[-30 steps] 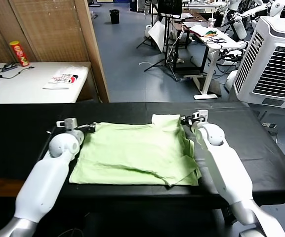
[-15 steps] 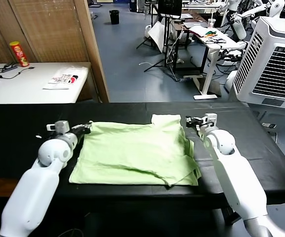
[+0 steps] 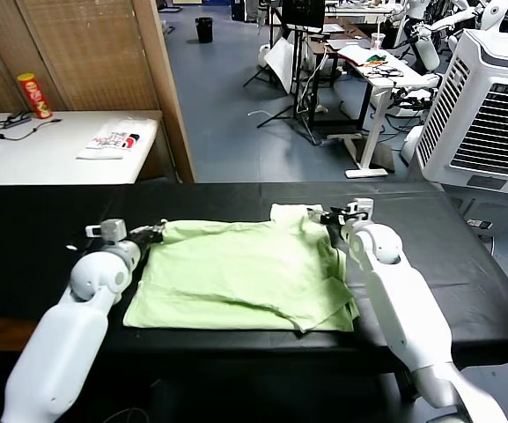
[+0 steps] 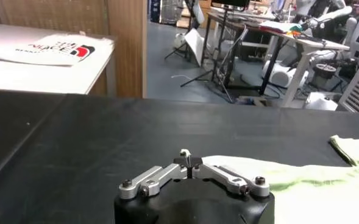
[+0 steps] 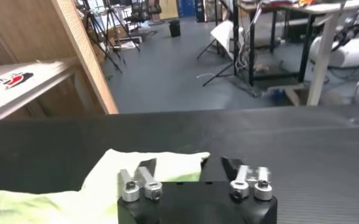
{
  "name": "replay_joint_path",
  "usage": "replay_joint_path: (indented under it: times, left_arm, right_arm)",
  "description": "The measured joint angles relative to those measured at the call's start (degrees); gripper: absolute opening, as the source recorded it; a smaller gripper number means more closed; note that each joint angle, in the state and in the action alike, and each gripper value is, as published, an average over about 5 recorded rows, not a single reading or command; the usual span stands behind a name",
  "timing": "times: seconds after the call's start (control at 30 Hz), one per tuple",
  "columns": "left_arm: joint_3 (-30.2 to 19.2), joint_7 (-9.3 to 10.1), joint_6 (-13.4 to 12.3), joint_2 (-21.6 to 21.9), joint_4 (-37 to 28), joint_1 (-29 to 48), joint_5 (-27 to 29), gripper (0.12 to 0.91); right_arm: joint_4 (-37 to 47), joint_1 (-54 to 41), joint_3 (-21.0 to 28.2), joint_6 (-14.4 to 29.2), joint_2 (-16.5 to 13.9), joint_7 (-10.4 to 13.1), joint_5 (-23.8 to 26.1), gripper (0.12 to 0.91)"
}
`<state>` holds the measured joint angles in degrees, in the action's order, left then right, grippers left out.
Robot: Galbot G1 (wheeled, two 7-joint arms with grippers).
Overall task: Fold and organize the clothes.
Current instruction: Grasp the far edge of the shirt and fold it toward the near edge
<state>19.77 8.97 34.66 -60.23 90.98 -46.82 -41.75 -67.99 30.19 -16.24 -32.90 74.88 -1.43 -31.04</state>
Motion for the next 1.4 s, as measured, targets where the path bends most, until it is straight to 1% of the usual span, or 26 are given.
replay_joint_path:
  times: [0.1, 0.2, 0.3, 0.47, 0.57, 0.67, 0.83, 1.1, 1.23, 1.4]
  left_arm:
    - [0.02, -0.05, 0.00, -0.01, -0.04, -0.08, 0.06, 0.129]
    - [0.03, -0.07, 0.00, 0.00, -0.13, -0.10, 0.10, 0.129]
    - [0.03, -0.09, 0.00, 0.02, -0.28, -0.02, 0.11, 0.129]
    - [0.05, -0.10, -0.02, 0.06, -0.58, 0.10, 0.12, 0.129]
    - [0.12, -0.11, -0.05, 0.11, -0.69, 0.06, 0.13, 0.129]
    - [0.20, -0.13, -0.06, 0.22, -0.70, 0.05, 0.13, 0.129]
    - [0.61, -0.05, -0.07, 0.74, 0.24, -0.05, -0.22, 0.129]
    - [2.01, 0.02, -0.22, 2.53, 3.03, -1.84, -0.57, 0.129]
    - [2.83, 0.01, -0.27, 3.60, 4.78, -3.42, -0.81, 0.129]
    - [4.29, 0.01, -0.41, 5.15, 7.76, -6.60, -1.21, 0.129]
  right_arm:
    - [1.19, -0.26, -0.38, 0.01, 0.48, 0.10, -0.06, 0.590]
    - [2.11, -0.53, -0.61, 0.07, 0.76, 0.00, -0.12, 0.507]
    - [2.65, -0.72, -0.68, 0.22, 0.90, -0.37, -0.14, 0.416]
    - [2.67, -0.77, -0.68, 0.49, 0.87, -0.93, -0.07, 0.225]
    - [2.12, -0.49, -0.61, 0.98, 0.58, -1.16, -0.03, 0.159]
    - [1.14, 0.09, -0.43, 1.72, 0.04, -1.55, 0.04, 0.138]
    - [-2.05, 1.60, 0.06, 2.39, -1.48, -2.63, -0.18, 0.127]
    - [-10.49, 6.09, -0.20, 2.59, -6.11, -4.17, -2.83, 0.126]
    - [-15.69, 9.35, -0.07, 1.93, -9.10, -3.92, -4.14, 0.126]
    - [-22.10, 13.84, -0.23, 0.43, -13.00, -2.61, -5.11, 0.125]
